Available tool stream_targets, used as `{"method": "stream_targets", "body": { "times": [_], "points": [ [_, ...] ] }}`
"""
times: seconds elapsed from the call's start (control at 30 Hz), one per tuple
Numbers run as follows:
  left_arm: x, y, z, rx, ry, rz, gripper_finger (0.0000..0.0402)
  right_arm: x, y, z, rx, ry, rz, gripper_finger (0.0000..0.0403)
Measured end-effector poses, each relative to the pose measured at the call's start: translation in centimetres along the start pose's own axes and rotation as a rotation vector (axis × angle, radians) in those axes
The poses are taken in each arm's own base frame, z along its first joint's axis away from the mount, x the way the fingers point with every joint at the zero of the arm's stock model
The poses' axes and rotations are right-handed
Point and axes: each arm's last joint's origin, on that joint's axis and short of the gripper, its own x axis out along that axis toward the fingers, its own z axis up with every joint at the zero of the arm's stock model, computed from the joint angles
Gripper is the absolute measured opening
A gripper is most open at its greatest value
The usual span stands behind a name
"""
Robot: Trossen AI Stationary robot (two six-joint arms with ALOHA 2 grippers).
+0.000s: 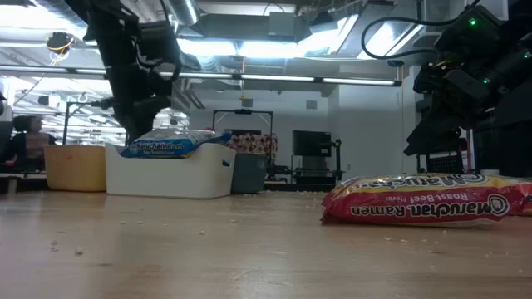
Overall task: Sort Maruchan noodles
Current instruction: Put the left orange noodle into the yellow bin, then put the red noodle into the blue bin
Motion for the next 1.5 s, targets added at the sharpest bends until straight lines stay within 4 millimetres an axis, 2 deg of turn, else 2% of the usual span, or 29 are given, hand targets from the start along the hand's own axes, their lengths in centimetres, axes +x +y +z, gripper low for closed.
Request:
{"method": "stream_targets", "body": {
  "times": [0.2, 0.37, 1.07, 1.3, 1.5],
  "points": [
    [-0.4, 0.5, 0.1, -0.032, -0.047, 0.075, 0.0134, 0.0, 0.0, 0.0, 0.000, 0.000, 0.000, 0.0296],
    [0.3, 0.6, 0.2, -0.028, -0.032, 0.130, 0.0133, 0.0, 0.0, 0.0, 0.000, 0.000, 0.000, 0.0296],
    [1.1, 0.4, -1.4, -0.052, 0.136, 0.074, 0.0133, 0.0, 0.0, 0.0, 0.000, 0.002, 0.000, 0.0296],
    [0.9, 0.8, -2.5, -0.017, 0.237, 0.120, 0.0132, 0.0, 0.0, 0.0, 0.000, 0.002, 0.000, 0.0296],
    [0.1, 0.5, -1.8, -0.033, 0.197, 0.098, 0.0132, 0.0, 0.0, 0.0, 0.000, 0.002, 0.000, 0.0296]
  ]
}}
